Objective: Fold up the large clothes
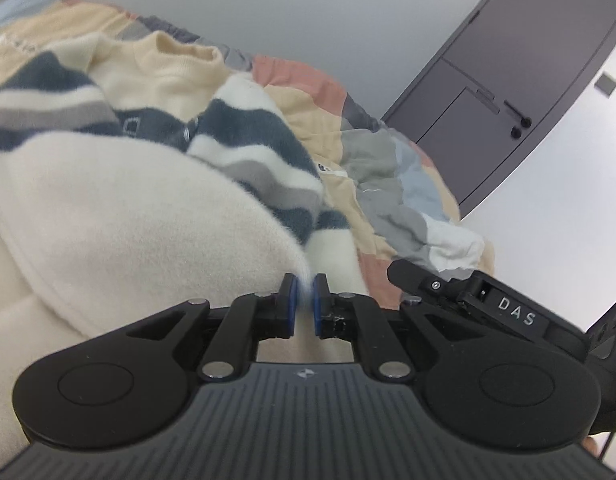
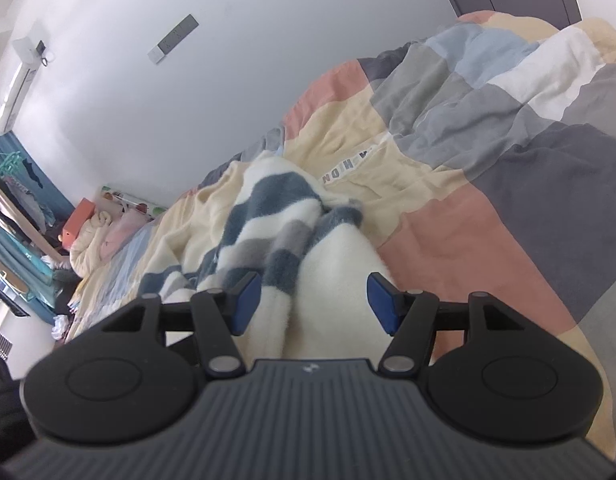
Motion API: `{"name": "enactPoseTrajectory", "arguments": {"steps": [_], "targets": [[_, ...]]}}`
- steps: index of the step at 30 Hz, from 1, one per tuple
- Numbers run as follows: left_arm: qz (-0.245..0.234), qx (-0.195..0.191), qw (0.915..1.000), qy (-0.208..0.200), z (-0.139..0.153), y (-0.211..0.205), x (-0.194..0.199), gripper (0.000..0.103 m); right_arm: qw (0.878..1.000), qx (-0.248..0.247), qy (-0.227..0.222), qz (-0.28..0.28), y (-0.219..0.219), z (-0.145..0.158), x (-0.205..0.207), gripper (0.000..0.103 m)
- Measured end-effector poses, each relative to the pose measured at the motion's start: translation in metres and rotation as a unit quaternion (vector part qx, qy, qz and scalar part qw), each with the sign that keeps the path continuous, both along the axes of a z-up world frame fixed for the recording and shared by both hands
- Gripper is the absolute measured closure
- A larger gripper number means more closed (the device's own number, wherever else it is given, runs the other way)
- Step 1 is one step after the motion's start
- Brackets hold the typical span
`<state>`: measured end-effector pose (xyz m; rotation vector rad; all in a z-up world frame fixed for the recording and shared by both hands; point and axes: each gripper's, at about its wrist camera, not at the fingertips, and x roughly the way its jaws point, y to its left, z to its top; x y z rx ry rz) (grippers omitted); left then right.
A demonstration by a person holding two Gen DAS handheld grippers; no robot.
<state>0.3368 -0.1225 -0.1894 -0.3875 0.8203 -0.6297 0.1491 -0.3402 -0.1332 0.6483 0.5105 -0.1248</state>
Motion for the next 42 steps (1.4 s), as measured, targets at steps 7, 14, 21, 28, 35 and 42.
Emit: {"name": "enactPoseTrajectory", "arguments": {"steps": [7, 14, 21, 28, 35, 42], "targets": [[-0.018, 0.016, 0.9997, -0.003, 0.007, 0.034, -0.015, 0.050, 1.000, -0.010, -0.001, 0.025, 0.013, 0.002, 0.002, 0.040], [0.008, 0.061, 0.9973, -0.041, 0.020, 0.093, -0.033, 0.048, 0.997, -0.027, -0.005, 0.072, 0.043, 0.007, 0.001, 0.040], [0.069, 0.075, 0.9939, -0.042, -0.009, 0.145, -0.025, 0.048, 0.990, -0.081, 0.006, 0.117, 0.077, 0.006, 0.012, 0.026], [0.080, 0.079, 0.9934, -0.019, -0.032, 0.167, -0.014, 0.048, 0.989, -0.121, 0.043, 0.076, 0.082, -0.003, 0.026, 0.026], [0.074, 0.076, 0.9943, -0.005, -0.040, 0.163, -0.006, 0.048, 0.984, -0.151, 0.084, 0.041, 0.075, -0.016, 0.049, 0.026], [0.081, 0.062, 0.9948, -0.004, -0.041, 0.168, -0.006, 0.048, 0.981, -0.138, 0.124, 0.060, 0.078, -0.037, 0.059, 0.029]]}}
